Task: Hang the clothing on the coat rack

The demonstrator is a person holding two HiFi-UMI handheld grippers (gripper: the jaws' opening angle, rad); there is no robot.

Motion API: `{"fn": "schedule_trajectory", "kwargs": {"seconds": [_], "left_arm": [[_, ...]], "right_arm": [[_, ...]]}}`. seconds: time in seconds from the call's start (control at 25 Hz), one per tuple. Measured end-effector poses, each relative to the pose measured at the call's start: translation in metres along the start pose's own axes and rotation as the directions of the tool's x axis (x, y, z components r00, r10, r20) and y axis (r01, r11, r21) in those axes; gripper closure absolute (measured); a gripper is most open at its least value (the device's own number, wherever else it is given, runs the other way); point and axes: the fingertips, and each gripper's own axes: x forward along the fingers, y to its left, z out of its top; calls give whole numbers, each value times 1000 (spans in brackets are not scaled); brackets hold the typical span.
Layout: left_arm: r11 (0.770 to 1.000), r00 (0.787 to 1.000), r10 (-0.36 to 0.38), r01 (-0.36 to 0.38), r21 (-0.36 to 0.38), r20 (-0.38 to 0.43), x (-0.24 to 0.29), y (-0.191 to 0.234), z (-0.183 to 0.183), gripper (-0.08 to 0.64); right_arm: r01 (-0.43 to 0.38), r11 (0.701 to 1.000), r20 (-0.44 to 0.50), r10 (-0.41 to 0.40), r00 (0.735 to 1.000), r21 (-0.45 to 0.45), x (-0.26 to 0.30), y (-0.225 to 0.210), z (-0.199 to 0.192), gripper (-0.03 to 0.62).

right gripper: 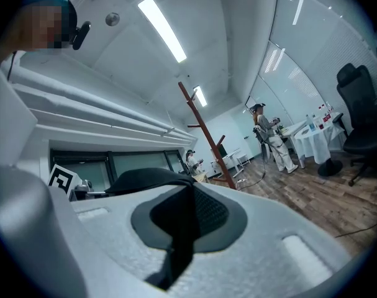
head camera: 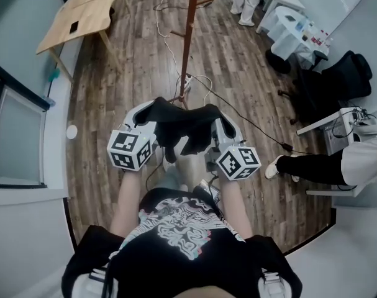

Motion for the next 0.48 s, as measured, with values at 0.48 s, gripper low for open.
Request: {"fn": "schedule_trajectory", "kwargs": {"seconds": [0.48], "left_arm": [[1000,1000,31,-31,6,2,59,42,12,554]], "right_arm": [[-17,999,-13,17,1000,-34,69,-29,13,583]]}}
